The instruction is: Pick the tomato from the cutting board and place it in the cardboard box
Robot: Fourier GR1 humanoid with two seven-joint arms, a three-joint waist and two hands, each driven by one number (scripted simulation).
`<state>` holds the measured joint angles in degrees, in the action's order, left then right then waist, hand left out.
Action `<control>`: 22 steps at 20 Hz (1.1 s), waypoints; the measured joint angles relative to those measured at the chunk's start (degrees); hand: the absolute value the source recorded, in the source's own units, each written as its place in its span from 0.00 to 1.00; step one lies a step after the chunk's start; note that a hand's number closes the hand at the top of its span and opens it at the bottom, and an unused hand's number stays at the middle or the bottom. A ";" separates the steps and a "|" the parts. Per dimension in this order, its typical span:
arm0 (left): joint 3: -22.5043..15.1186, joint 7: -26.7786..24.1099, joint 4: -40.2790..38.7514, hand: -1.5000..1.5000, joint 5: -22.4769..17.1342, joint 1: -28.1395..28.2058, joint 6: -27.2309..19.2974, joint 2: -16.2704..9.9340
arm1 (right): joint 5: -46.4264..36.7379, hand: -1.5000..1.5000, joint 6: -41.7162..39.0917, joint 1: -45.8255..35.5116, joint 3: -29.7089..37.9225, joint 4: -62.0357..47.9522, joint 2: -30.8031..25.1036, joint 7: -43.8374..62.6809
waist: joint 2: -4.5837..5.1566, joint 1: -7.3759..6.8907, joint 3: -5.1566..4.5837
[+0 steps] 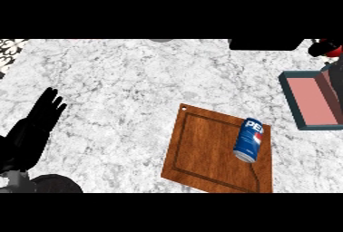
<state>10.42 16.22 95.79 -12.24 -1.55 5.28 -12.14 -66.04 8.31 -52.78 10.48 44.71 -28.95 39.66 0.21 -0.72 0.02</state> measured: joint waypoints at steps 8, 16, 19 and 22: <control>0.44 1.39 0.71 0.50 -0.47 -0.34 0.39 -0.40 | 6.09 0.00 1.23 2.72 6.36 -9.28 0.16 -2.45 | 0.08 -0.15 0.03; 0.23 1.26 0.80 0.50 0.12 -0.13 0.07 0.41 | 11.97 0.00 9.65 6.34 10.03 -6.20 1.65 -11.50 | -0.12 0.32 0.06; 0.59 1.22 0.23 0.50 0.16 -0.41 -0.10 0.32 | 15.26 0.00 16.35 6.98 13.38 -2.86 2.61 -13.67 | -0.19 0.70 0.05; 1.36 0.71 -0.14 0.50 -0.02 -0.12 0.01 0.05 | 18.98 0.00 21.67 8.56 16.44 1.13 4.08 -15.57 | -0.32 1.00 0.03</control>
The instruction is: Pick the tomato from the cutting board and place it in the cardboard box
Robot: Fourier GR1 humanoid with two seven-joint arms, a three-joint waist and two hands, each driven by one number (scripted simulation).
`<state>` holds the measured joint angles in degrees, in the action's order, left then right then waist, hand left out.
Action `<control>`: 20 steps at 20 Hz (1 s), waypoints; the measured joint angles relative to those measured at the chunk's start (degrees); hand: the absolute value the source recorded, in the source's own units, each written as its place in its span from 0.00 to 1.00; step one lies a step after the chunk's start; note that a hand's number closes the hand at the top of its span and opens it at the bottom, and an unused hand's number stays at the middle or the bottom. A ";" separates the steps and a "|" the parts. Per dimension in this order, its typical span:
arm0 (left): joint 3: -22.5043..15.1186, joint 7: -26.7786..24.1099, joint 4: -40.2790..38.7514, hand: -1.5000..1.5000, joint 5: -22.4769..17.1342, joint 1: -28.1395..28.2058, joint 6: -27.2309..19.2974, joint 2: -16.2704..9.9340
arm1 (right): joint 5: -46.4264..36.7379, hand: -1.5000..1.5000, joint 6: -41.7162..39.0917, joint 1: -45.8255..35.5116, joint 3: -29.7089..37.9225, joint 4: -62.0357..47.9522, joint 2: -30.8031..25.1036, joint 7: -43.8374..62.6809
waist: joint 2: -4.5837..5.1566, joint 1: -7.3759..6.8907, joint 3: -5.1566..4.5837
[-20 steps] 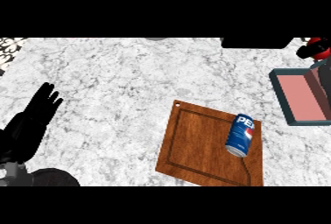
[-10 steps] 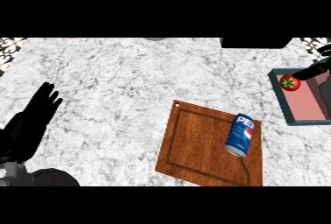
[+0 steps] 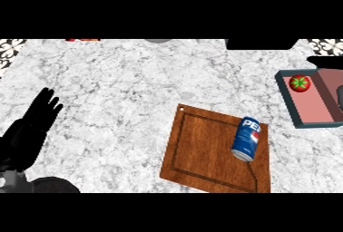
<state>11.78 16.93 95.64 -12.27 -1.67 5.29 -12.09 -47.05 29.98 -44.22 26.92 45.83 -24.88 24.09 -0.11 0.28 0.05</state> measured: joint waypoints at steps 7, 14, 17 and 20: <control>-0.26 -0.28 1.06 0.50 0.52 1.51 0.00 0.62 | 9.85 0.00 -0.51 8.96 5.36 13.89 -0.63 -2.06 | -0.22 0.52 -0.07; 0.59 0.26 0.19 0.50 0.12 0.63 0.70 -0.07 | 19.31 0.00 -6.75 23.02 9.01 31.35 -0.53 -2.30 | -0.16 0.63 -0.08; 0.76 0.04 0.55 0.50 0.10 1.22 1.07 0.07 | 23.42 0.00 -9.57 27.95 10.93 35.64 -1.19 -3.72 | -0.09 0.38 -0.06; 1.02 0.05 0.20 0.50 0.24 0.49 1.25 -0.07 | 26.12 0.00 -11.90 32.34 12.11 40.64 -1.34 -3.23 | -0.04 0.23 -0.06</control>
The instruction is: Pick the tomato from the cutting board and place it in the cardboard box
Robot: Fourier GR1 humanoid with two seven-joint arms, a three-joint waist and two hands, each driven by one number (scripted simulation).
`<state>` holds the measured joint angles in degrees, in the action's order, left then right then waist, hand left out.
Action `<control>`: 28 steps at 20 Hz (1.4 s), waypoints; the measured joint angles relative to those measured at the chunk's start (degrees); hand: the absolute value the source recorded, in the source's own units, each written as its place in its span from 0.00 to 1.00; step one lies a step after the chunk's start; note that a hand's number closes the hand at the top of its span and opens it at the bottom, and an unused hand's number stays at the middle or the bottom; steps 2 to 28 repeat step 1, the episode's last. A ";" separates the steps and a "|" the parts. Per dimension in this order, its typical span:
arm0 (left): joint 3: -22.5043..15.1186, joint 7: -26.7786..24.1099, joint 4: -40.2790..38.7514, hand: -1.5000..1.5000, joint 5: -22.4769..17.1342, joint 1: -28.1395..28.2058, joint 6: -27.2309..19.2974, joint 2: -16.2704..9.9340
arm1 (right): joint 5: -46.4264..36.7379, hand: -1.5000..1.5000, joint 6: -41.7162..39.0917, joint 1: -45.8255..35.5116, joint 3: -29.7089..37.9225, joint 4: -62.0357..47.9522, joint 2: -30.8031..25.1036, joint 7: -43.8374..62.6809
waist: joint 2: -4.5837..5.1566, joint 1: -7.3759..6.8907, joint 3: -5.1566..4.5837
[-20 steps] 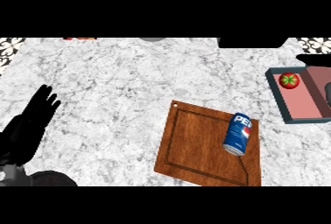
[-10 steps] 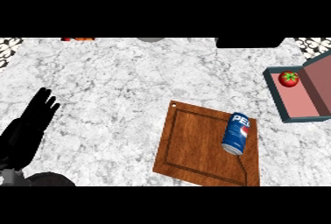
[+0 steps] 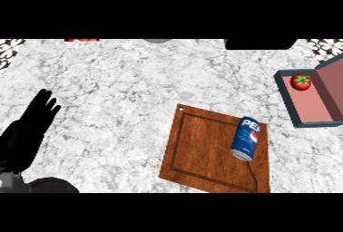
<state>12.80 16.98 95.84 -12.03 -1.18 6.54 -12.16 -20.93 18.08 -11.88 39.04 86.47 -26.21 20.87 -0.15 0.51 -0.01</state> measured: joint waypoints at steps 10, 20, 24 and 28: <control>0.40 0.50 -0.18 0.50 -0.26 -0.61 0.07 -0.37 | 0.98 0.00 -0.82 1.09 0.55 0.62 -0.28 -0.11 | 0.01 -0.06 -0.01; 0.40 0.50 -0.18 0.50 -0.26 -0.61 0.07 -0.37 | 0.98 0.00 -0.82 1.09 0.55 0.62 -0.28 -0.11 | 0.01 -0.06 -0.01; 0.40 0.50 -0.18 0.50 -0.26 -0.61 0.07 -0.37 | 0.98 0.00 -0.82 1.09 0.55 0.62 -0.28 -0.11 | 0.01 -0.06 -0.01; 0.40 0.50 -0.18 0.50 -0.26 -0.61 0.07 -0.37 | 0.98 0.00 -0.82 1.09 0.55 0.62 -0.28 -0.11 | 0.01 -0.06 -0.01</control>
